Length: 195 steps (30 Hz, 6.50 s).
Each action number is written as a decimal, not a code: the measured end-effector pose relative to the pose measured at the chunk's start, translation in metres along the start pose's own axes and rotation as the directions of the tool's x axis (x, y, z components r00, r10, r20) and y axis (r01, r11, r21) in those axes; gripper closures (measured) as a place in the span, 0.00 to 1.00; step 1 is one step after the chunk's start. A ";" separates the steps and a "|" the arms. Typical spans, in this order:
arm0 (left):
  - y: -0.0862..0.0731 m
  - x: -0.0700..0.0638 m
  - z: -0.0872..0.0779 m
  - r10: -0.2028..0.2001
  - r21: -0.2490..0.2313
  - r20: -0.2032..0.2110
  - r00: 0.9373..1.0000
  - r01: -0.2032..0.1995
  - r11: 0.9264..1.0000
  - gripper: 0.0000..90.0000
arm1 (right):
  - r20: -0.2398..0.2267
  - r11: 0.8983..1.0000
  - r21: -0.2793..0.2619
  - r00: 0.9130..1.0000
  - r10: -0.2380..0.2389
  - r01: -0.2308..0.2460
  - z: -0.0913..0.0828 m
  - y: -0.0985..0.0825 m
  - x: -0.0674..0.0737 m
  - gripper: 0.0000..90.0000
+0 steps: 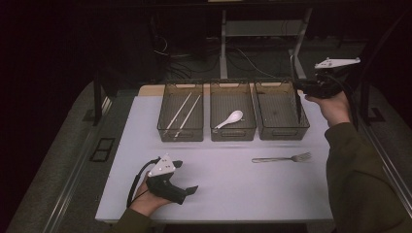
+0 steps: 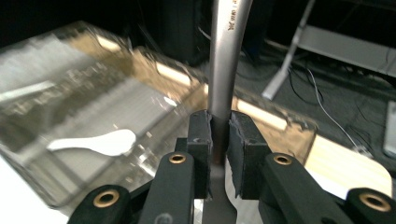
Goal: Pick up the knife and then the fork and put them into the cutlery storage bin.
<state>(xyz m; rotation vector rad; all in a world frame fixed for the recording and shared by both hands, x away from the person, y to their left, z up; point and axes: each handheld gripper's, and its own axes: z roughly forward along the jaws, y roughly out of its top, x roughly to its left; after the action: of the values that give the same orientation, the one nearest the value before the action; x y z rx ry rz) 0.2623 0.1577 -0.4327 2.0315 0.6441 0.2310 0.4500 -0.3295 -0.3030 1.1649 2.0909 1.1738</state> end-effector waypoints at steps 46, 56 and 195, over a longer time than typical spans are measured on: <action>0.000 -0.002 -0.001 0.009 -0.001 0.002 1.000 -0.009 1.000 0.00 | -0.002 0.962 0.272 1.000 0.008 -0.008 0.075 -0.034 0.007 0.69; 0.000 -0.001 -0.003 0.000 -0.009 -0.005 1.000 0.000 1.000 0.00 | -0.132 0.990 0.137 0.990 0.056 -0.038 0.022 -0.035 0.019 0.46; -0.003 0.000 0.001 0.017 0.013 0.015 1.000 -0.017 1.000 0.00 | -0.363 0.961 0.195 0.925 -0.117 0.198 -0.055 -0.104 0.041 0.94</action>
<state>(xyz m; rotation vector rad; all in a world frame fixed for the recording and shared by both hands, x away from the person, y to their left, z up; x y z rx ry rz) 0.2618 0.1584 -0.4354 2.0500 0.6212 0.2223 0.3426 -0.3481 -0.3633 0.9078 2.5943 1.1519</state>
